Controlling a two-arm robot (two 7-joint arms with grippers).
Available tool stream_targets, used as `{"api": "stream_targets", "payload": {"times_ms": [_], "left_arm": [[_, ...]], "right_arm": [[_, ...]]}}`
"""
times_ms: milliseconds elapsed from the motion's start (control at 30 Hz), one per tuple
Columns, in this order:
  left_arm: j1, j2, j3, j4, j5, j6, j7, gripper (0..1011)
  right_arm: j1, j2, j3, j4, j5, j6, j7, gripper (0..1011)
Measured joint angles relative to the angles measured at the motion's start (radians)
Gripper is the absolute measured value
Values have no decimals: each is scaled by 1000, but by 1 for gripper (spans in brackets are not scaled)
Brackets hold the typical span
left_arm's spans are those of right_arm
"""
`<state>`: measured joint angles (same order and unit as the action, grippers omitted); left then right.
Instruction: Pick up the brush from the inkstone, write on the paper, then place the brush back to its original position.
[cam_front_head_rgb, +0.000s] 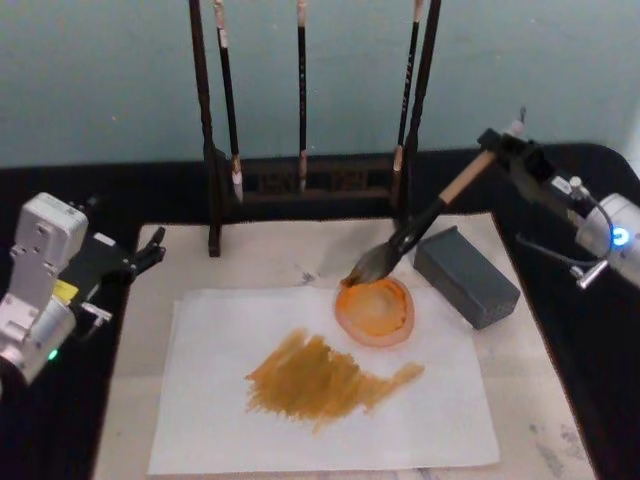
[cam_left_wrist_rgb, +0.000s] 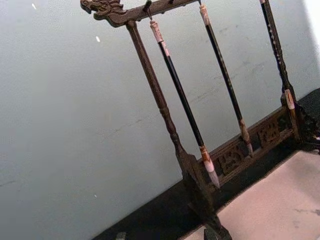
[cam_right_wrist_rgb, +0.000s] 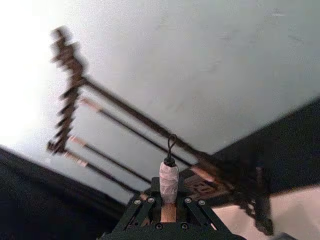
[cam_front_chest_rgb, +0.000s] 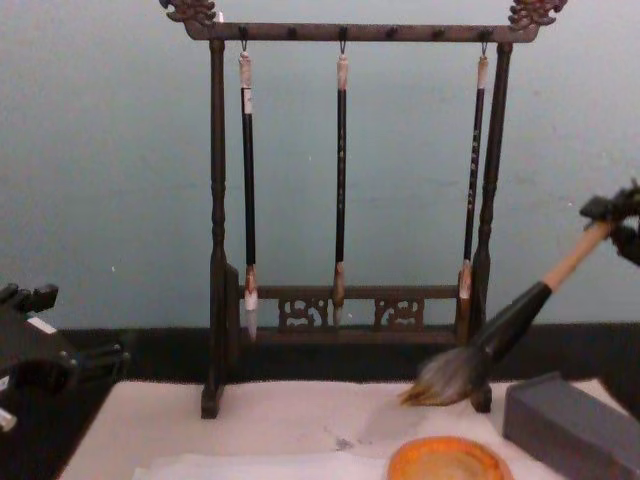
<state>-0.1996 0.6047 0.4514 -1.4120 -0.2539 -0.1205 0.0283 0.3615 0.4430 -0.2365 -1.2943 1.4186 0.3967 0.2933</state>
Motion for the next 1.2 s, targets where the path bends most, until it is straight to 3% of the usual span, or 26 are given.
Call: {"api": "stream_targets", "payload": {"times_ms": [200, 367, 700, 900, 1200], "left_arm": [[0, 0, 0, 0, 0, 0, 0, 1010], [0, 0, 0, 0, 0, 0, 0, 1010], [0, 0, 0, 0, 0, 0, 0, 1010], [0, 0, 0, 0, 0, 0, 0, 1010], [0, 0, 0, 0, 0, 0, 0, 1009]], "right_arm": [[-11, 55, -41, -111, -57, -25, 24, 161], [-13, 110, -87, -196, -134, -51, 47, 161], [-14, 237, -192, -379, -342, -130, 65, 161], [-22, 266, -226, -431, -407, -165, 70, 161], [-59, 254, -262, -450, -494, -230, 103, 161]]}}
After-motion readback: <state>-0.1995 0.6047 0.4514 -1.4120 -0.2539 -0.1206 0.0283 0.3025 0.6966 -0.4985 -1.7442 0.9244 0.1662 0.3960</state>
